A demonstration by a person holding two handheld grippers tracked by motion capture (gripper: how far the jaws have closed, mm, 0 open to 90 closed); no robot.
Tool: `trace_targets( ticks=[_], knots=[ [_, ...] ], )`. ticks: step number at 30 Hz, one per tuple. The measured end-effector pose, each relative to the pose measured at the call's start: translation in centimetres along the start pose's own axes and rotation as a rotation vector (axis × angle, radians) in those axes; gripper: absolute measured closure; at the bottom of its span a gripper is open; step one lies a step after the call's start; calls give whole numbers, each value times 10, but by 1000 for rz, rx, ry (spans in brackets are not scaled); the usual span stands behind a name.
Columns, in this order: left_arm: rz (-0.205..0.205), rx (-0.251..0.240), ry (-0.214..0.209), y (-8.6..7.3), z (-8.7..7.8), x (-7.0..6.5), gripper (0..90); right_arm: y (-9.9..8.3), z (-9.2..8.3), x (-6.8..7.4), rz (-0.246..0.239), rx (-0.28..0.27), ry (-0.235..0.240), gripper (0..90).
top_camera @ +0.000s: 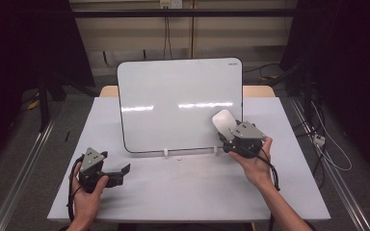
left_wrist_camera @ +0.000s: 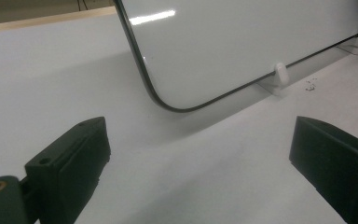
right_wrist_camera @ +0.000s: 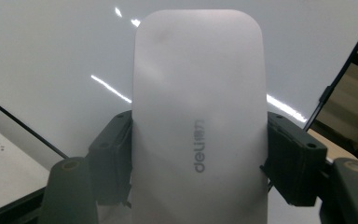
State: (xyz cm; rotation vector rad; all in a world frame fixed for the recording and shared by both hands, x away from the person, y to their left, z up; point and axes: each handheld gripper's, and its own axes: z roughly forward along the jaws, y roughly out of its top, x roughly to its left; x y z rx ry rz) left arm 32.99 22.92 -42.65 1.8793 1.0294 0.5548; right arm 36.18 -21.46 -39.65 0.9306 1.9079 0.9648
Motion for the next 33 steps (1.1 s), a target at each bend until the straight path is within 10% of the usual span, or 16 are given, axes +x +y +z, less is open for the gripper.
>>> trace_targets(
  ticks=[33],
  knots=[
    [8,7,-4,0,0,-3,47,-9,27,-4,-41,55,-51,316]
  ],
)
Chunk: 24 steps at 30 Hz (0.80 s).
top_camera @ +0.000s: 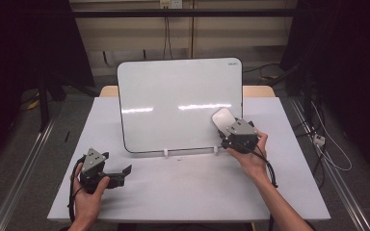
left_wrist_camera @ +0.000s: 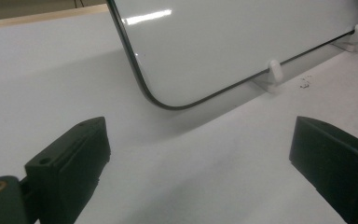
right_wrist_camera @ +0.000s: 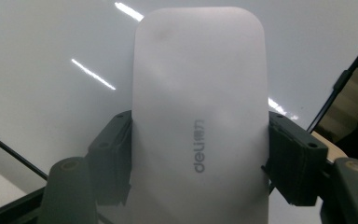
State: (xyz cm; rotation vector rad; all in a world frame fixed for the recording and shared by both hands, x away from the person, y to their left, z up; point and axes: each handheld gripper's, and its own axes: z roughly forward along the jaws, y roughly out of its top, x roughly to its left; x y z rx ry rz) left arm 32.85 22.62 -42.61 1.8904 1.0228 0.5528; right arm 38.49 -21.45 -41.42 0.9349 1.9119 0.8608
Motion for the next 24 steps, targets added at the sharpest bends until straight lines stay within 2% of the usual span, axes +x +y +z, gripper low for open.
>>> trace_targets(
  ticks=[5,7,8,10,15,20,24],
  knots=[
    [-7,2,0,0,1,1,48,0,0,-1,8,3,5,313],
    [-16,-5,-10,1,0,0,48,0,-1,-1,23,0,15,309],
    [-11,-9,0,2,-1,-1,47,0,-1,-2,28,-1,19,308],
    [-4,1,-9,2,-1,-1,47,-1,0,-3,35,-1,24,305],
    [-18,2,-4,0,1,1,48,-1,0,-4,59,-2,36,290],
    [-27,8,1,-1,-1,3,48,-3,2,-6,96,-5,64,218],
    [-23,5,7,1,0,2,48,-2,1,-6,102,-15,79,149]
  ],
)
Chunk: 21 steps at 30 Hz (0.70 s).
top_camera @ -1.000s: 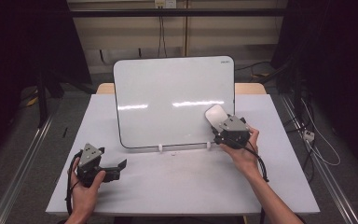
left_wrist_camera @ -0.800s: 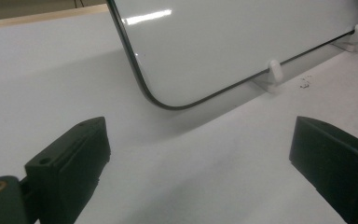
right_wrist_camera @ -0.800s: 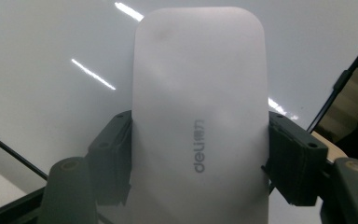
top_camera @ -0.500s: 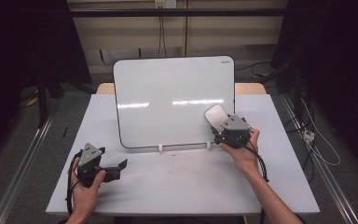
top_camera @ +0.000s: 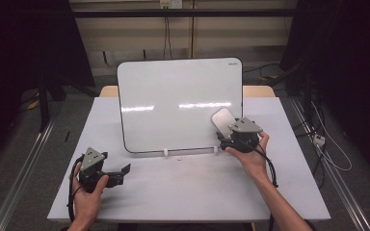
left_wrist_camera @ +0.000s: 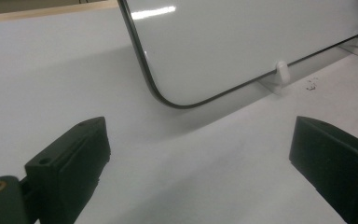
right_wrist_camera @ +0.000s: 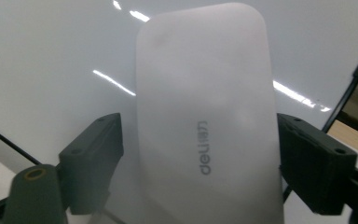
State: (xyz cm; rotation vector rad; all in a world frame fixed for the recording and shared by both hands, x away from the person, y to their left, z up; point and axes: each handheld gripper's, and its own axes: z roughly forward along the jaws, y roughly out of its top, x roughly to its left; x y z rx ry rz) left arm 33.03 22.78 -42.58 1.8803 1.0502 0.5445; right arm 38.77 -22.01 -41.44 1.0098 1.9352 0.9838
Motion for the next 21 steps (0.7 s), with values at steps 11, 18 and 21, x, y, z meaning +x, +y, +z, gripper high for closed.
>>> trace_targets(
  ticks=[11,18,21],
  knots=[
    [-4,4,-15,-2,1,1,48,2,-6,-3,50,-13,28,38],
    [0,-4,-16,-1,0,2,48,2,-9,-5,93,16,-4,55],
    [8,-3,-11,-1,-1,1,48,2,-14,-5,113,-2,-6,55]
  ],
)
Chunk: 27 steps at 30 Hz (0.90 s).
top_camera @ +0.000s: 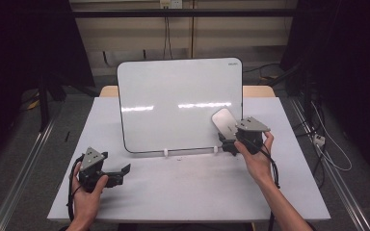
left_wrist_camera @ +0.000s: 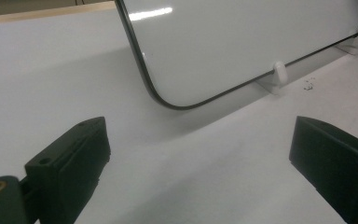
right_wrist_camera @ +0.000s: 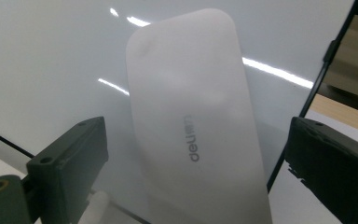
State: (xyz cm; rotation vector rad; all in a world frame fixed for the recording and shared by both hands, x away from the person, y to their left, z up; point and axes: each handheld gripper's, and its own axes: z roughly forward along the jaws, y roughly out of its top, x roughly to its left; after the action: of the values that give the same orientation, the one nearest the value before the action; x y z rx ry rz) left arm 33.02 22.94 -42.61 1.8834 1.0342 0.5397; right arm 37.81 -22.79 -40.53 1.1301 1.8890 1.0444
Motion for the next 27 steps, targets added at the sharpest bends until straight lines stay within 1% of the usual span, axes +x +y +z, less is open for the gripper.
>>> trace_targets(
  ticks=[4,7,10,12,13,15,18,19,24,26,27],
  knots=[
    [-7,-5,-5,0,0,-1,48,-1,-6,0,20,-10,8,58],
    [-2,-5,2,0,0,-2,48,-3,-9,1,35,-14,27,50],
    [-1,-4,-1,0,1,-1,48,-5,-12,3,57,-10,47,50],
    [-2,0,3,0,0,0,48,-6,-16,7,57,-16,63,50],
    [-9,-3,5,0,1,0,48,-6,-18,10,52,-18,64,48],
    [-15,-2,6,0,1,1,49,-6,-22,15,51,-15,62,49],
    [-5,-4,8,0,-1,0,49,-11,-25,15,61,-1,55,50],
    [-3,-5,8,0,-1,0,49,-13,-26,14,62,-3,50,50],
    [-8,-5,7,0,0,0,49,-24,-32,4,98,7,37,53],
    [-16,-12,4,0,0,0,49,-28,-35,1,99,13,21,56],
    [-13,-13,5,0,0,-1,49,-30,-37,0,101,13,19,60]
  ],
)
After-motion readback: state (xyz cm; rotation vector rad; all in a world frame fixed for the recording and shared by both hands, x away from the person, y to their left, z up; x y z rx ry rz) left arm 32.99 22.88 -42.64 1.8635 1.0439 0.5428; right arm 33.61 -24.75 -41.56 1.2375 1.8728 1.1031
